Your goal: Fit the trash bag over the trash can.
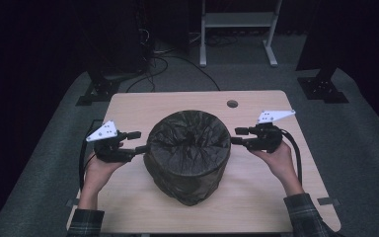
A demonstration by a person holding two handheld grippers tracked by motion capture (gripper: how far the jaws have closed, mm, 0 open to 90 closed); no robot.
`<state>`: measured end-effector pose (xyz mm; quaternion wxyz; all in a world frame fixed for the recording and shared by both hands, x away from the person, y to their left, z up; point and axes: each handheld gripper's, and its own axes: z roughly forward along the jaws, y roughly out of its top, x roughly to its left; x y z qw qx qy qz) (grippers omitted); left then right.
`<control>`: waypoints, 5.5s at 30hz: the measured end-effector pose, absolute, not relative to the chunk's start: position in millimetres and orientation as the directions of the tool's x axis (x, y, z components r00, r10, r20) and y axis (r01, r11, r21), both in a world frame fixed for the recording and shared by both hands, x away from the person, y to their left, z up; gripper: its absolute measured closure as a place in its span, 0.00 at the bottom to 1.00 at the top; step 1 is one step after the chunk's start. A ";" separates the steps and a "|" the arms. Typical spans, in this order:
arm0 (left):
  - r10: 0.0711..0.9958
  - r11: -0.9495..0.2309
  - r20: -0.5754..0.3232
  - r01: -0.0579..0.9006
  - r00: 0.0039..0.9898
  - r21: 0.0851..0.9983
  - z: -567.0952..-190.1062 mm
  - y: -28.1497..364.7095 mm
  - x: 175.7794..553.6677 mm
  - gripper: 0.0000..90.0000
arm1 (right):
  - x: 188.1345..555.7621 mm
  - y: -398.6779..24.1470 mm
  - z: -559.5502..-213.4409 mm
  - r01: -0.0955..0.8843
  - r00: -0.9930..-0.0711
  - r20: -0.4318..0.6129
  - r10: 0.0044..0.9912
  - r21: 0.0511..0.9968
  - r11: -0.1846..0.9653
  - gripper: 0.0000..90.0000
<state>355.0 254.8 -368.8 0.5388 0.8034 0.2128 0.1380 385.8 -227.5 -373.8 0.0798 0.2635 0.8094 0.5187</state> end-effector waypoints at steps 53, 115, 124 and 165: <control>0.380 -0.419 -0.001 0.173 0.925 0.891 -372.0 236.0 326.7 0.27 | 336.4 -227.4 -349.6 0.249 -0.920 0.102 0.377 0.897 0.365 0.62; 0.377 -0.312 0.041 0.085 0.925 0.946 -321.3 204.4 292.5 0.03 | 398.8 -112.5 -289.3 0.258 -0.883 -0.021 0.469 0.813 0.522 0.35; 0.468 -0.335 0.029 0.147 0.883 0.931 -346.6 236.5 282.4 0.00 | 393.0 -114.0 -282.7 0.277 -0.913 0.066 0.402 0.824 0.494 0.14; 0.627 -0.566 0.020 0.438 0.779 0.698 -481.1 261.0 298.4 0.00 | 382.3 -71.0 -318.8 0.204 -0.971 -0.027 0.239 0.435 0.877 0.11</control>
